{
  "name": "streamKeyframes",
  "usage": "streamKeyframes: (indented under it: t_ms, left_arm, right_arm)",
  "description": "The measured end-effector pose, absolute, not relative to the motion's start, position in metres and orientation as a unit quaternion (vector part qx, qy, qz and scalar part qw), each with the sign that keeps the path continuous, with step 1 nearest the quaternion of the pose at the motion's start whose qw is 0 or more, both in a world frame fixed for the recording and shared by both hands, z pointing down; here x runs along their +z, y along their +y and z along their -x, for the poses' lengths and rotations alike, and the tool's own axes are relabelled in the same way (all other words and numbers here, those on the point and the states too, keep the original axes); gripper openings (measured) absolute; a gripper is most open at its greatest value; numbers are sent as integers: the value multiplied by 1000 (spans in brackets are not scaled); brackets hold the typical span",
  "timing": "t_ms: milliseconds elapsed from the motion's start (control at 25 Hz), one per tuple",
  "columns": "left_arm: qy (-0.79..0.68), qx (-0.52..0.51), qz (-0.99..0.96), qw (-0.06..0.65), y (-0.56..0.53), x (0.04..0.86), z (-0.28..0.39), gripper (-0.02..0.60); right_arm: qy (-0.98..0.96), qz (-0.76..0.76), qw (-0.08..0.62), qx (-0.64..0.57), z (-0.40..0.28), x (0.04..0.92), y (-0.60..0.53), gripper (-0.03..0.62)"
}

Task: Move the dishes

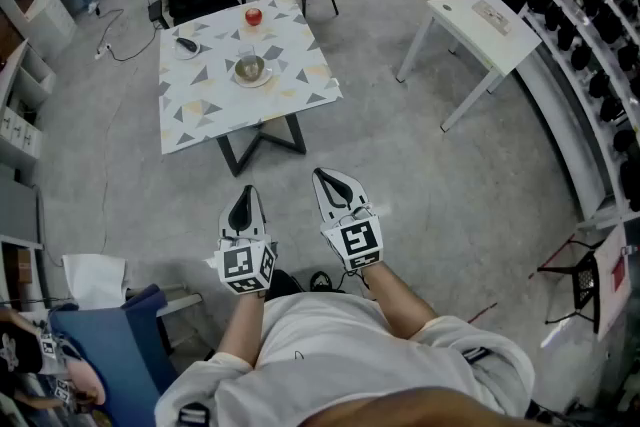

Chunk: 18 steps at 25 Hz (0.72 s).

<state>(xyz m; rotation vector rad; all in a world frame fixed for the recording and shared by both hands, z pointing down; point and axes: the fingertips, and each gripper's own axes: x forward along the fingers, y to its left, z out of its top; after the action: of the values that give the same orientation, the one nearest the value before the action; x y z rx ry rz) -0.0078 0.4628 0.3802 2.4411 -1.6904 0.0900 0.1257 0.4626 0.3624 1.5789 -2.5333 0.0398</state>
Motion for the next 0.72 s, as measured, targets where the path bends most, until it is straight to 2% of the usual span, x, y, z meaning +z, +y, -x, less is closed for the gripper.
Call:
streamKeyframes:
  t_ms: [440, 560, 720]
  left_arm:
    - [-555, 55, -827, 76, 431, 396, -13, 21]
    - [-549, 60, -829, 82, 405, 406, -7, 21]
    - [-539, 62, -835, 92, 366, 418, 2, 21]
  right_arm:
    - [-852, -516, 81, 32, -143, 397, 441, -1]
    - [-856, -507, 90, 34, -137, 407, 420, 54]
    - [-854, -508, 110, 39, -128, 417, 385, 72]
